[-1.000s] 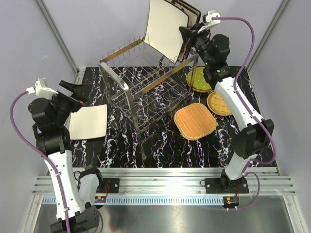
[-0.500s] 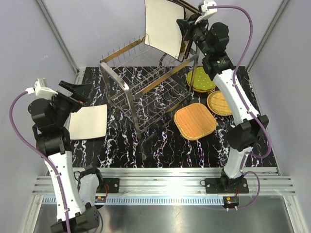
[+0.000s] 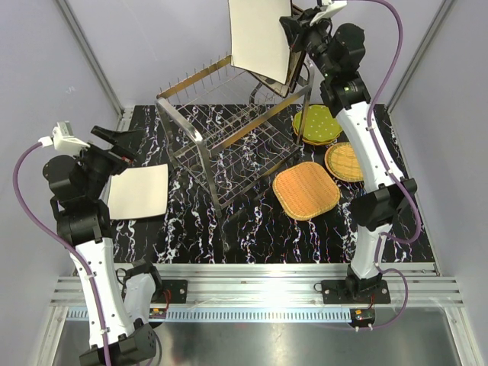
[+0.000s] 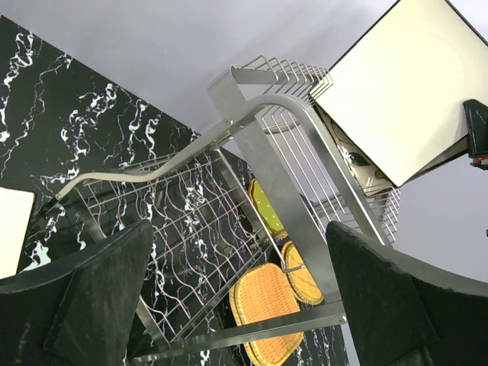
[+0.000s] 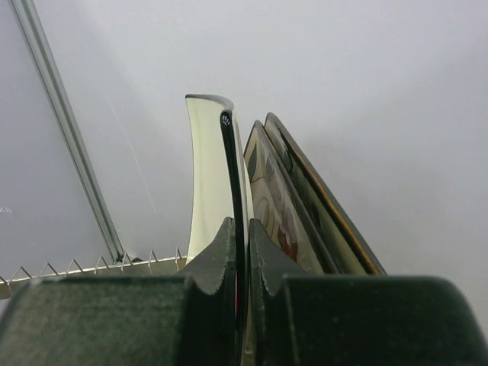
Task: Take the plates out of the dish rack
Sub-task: Grab a plate with the right arm
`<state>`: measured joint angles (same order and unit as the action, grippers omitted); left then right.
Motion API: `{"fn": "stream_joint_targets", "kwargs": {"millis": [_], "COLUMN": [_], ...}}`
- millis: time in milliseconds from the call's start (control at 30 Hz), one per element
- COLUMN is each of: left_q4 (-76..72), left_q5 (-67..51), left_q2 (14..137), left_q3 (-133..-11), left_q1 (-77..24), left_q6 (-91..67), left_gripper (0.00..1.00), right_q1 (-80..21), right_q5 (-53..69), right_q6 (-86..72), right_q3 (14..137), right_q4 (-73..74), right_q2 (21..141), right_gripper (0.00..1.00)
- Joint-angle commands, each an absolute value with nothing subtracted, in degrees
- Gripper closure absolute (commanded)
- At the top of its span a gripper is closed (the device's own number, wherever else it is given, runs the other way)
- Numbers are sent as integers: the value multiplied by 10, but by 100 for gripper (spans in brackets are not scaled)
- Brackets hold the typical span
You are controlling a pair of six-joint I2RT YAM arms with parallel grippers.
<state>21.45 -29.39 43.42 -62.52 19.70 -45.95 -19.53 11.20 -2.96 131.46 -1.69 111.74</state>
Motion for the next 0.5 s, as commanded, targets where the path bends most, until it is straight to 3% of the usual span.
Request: {"fn": "stream_joint_targets", "kwargs": {"millis": [0,467], "left_q4": [178,141], "left_q5": [-312,-322], "left_q2": [425,433], "left_q3": [-636,-647], "left_q1": [195,195], "left_q6": [-465,-488], "left_gripper": [1,1], "right_q1": [-189,-190], "right_q5": [105,105], "right_q6": [-49,-87], "right_q3": [1384,1437], "right_q4": [-146,-137], "right_q2": [1093,1094], "right_gripper": [100,100]}}
